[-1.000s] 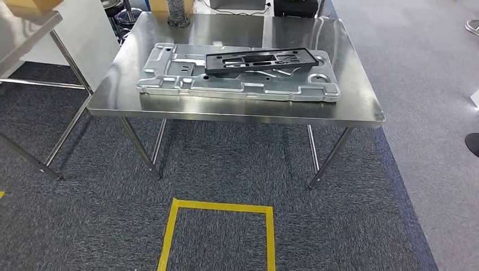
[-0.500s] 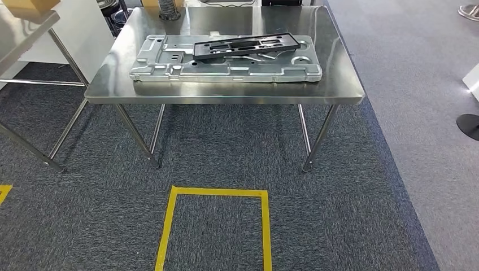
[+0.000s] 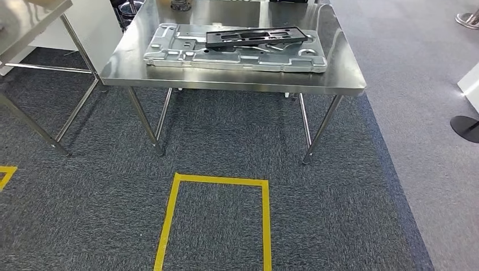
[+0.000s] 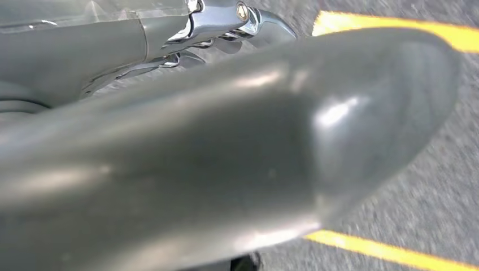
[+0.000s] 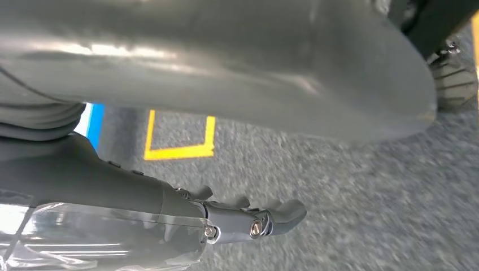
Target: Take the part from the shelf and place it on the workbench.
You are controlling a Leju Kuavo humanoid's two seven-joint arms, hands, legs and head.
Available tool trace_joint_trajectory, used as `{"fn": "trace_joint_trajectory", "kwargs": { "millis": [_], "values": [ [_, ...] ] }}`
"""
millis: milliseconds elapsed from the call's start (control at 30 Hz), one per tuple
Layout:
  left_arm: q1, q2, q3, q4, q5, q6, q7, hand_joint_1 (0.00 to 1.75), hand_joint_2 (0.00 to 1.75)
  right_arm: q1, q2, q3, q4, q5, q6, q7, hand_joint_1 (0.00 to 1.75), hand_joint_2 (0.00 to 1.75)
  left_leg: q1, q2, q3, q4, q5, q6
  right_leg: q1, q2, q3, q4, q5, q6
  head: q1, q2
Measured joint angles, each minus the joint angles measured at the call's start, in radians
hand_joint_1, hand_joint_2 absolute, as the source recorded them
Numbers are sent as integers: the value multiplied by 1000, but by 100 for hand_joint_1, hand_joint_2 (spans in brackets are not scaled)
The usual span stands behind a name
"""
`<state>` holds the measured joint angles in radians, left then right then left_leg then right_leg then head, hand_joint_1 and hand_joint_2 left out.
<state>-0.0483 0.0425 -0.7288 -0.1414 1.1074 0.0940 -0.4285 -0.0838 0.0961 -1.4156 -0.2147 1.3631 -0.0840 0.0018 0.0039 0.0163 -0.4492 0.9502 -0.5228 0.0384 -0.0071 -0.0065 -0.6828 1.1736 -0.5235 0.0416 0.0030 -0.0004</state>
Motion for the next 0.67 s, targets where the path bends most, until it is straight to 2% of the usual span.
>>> {"fn": "trace_joint_trajectory", "kwargs": {
  "millis": [33, 67, 100, 133, 200, 233, 267, 300, 367, 433, 500, 567, 633, 667],
  "values": [
    [1, 0, 0, 0, 2, 2, 5, 0, 131, 0, 0, -1, 0, 0, 2, 0, 0, 0, -1, 0, -8, 2, 5, 0, -2, 1, -22, 64, -32, 4, 0, 0],
    [2, 0, -1, 0, 3, 3, 8, 0, 175, 0, 0, -3, 0, -1, 4, 1, 0, 0, -2, 0, -16, 5, 9, 0, -4, 1, -30, 103, -47, 6, 0, 0],
    [3, 0, -2, 0, 4, 3, 10, 0, 175, 0, 0, -4, 0, -2, 7, 1, 0, 0, -3, 0, -22, 9, 11, -1, -5, 1, -18, 102, -42, 6, 0, 0],
    [3, 0, -3, 0, 4, 2, 11, 0, 175, 0, -1, -5, 0, -4, 10, 1, 0, 44, -3, 0, -26, 12, 13, -2, -5, 1, 15, 59, -21, 4, 0, 0],
    [2, -2, -5, 0, 4, 2, 11, 0, 175, 0, -2, -6, 0, -7, 13, 1, 0, 131, -5, -1, -29, 17, 13, -5, -3, 1, 110, -93, 31, -7, 0, 0],
    [1, -3, -6, 0, 4, 2, 11, 0, 175, -1, -3, -6, 0, -8, 15, 1, 0, 175, -6, -1, -31, 19, 13, -9, 0, 0, 142, -151, 45, -13, 0, 0],
    [0, -4, -8, 0, 5, 2, 9, 0, 131, -1, -4, -7, 0, -9, 18, 1, 0, 175, -7, 0, -33, 21, 14, -13, 3, 0, 159, -184, 49, -20, -1, 0],
    [0, -4, -10, 0, 5, 1, 8, 0, 87, -2, -5, -7, 0, -11, 22, 3, 0, 175, -8, 0, -36, 21, 15, -18, 5, 0, 161, -194, 47, -24, -1, 0],
    [-1, -4, -13, 0, 7, 0, 3, 0, 87, 0, -5, -8, 0, -13, 29, 8, 0, 175, -8, 0, -39, 23, 15, -19, 5, 0, 157, -198, 51, -25, -1, 0],
    [-2, -4, -14, 0, 9, -1, -1, 0, 175, 0, -6, -9, 0, -14, 31, 15, 0, 175, -8, 0, -40, 24, 16, -19, 5, 1, 156, -200, 53, -25, -1, 0],
    [-3, -4, -16, 0, 12, -1, -3, 0, 175, -1, -6, -9, 0, -16, 31, 14, 0, 87, -5, -1, -41, 23, 17, -25, 9, 1, 155, -198, 52, -29, -1, 0],
    [-4, -4, -17, 0, 15, -2, -5, 0, 175, -2, -6, -10, 0, -20, 34, 5, 0, 87, -3, -1, -42, 23, 17, -27, 10, 0, 155, -197, 51, -33, -1, 0],
    [-5, -4, -18, 0, 22, -3, -5, 0, 175, -3, -7, -11, 0, -26, 42, -5, 0, 175, -3, -1, -42, 23, 18, -29, 11, 0, 154, -195, 52, -34, -1, 0],
    [-5, -4, -18, 0, 25, -4, -5, 0, 175, -3, -7, -11, 0, -28, 45, -8, 0, 175, -2, -1, -42, 23, 18, -30, 11, 0, 154, -195, 52, -34, -1, 0]
  ]
}}
